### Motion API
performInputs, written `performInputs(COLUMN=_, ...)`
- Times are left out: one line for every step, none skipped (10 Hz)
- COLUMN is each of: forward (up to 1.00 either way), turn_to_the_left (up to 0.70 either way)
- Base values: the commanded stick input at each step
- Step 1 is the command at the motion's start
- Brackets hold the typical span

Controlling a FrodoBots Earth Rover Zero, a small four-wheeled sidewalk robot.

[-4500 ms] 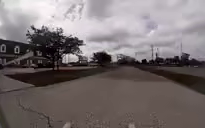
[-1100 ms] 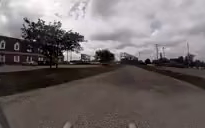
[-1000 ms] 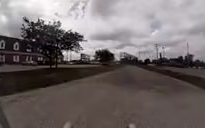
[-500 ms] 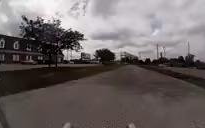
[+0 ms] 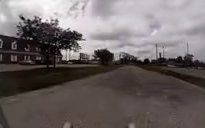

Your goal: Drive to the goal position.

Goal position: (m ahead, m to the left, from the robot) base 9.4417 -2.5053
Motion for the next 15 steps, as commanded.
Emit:
performInputs(forward=0.6, turn_to_the_left=0.0)
performInputs(forward=0.6, turn_to_the_left=0.0)
performInputs(forward=0.6, turn_to_the_left=0.0)
performInputs(forward=0.6, turn_to_the_left=0.0)
performInputs(forward=0.6, turn_to_the_left=0.0)
performInputs(forward=0.6, turn_to_the_left=0.0)
performInputs(forward=0.6, turn_to_the_left=0.0)
performInputs(forward=0.6, turn_to_the_left=0.0)
performInputs(forward=0.6, turn_to_the_left=0.0)
performInputs(forward=0.6, turn_to_the_left=0.0)
performInputs(forward=0.6, turn_to_the_left=0.0)
performInputs(forward=0.6, turn_to_the_left=0.0)
performInputs(forward=0.6, turn_to_the_left=0.0)
performInputs(forward=0.6, turn_to_the_left=0.0)
performInputs(forward=0.6, turn_to_the_left=0.0)
